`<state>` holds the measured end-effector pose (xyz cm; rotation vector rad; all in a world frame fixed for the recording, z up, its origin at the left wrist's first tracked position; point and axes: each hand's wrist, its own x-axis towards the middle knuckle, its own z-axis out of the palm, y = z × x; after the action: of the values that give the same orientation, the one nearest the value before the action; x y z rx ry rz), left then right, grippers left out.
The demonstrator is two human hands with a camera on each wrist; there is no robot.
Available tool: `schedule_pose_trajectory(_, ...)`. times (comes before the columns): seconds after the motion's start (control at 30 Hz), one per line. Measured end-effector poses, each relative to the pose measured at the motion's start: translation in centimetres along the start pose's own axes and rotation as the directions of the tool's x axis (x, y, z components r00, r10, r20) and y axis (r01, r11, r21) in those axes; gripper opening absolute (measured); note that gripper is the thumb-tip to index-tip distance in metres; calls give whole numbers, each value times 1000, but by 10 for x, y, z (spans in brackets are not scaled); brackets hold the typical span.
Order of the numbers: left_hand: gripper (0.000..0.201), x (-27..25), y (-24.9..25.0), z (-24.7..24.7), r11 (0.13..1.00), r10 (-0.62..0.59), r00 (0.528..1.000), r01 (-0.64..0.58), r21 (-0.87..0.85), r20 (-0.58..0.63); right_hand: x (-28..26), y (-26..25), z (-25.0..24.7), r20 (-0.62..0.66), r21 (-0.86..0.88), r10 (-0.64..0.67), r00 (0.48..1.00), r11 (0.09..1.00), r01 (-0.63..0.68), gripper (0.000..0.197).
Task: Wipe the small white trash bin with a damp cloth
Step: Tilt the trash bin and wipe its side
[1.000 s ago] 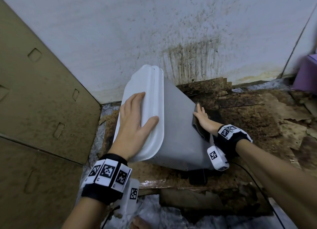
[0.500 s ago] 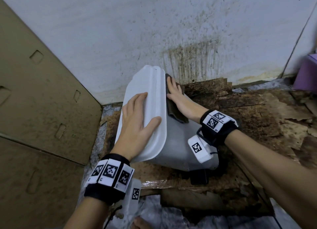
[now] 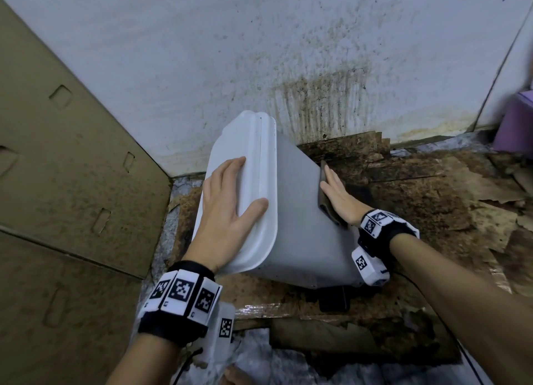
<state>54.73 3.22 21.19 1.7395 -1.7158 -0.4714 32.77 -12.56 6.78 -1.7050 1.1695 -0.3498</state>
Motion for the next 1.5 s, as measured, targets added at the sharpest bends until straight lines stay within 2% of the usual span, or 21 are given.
schedule_pose_trajectory(0.13,77,1,2,0,1000,1,1000,-1,-1,-1,1,22,7,-26,65,101,995,993,-100,62)
schedule_pose_trajectory(0.3,78,0,1,0,1000,-3,1000,3,11,0,10,17,11,-47,100,164,985,982,-159,61)
schedule_pose_trajectory(0.8,76,1,-3,-1,1000,14,1000,-14,3,-5,19,7,23,-109,125,171,979,980,-157,63)
schedule_pose_trajectory(1.03,80,1,-1,-1,1000,2,1000,-2,2,-15,-3,-36,33,-125,178,82,989,982,-59,61)
schedule_pose_trajectory(1.17,79,2,-4,-1,1000,10,1000,-10,12,-22,-30,-76,37,-150,271,-77,986,956,116,54)
schedule_pose_trajectory(1.33,79,1,-8,-2,1000,4,1000,-4,9,-26,-48,-109,47,-122,326,-255,959,902,281,55)
schedule_pose_trajectory(1.43,79,1,-8,-2,1000,-5,1000,5,4,-22,-51,-117,54,-111,240,-315,942,912,333,55)
schedule_pose_trajectory(1.5,79,1,-6,-2,1000,1,1000,-1,1,-21,-51,-113,59,-166,121,-353,921,920,374,54)
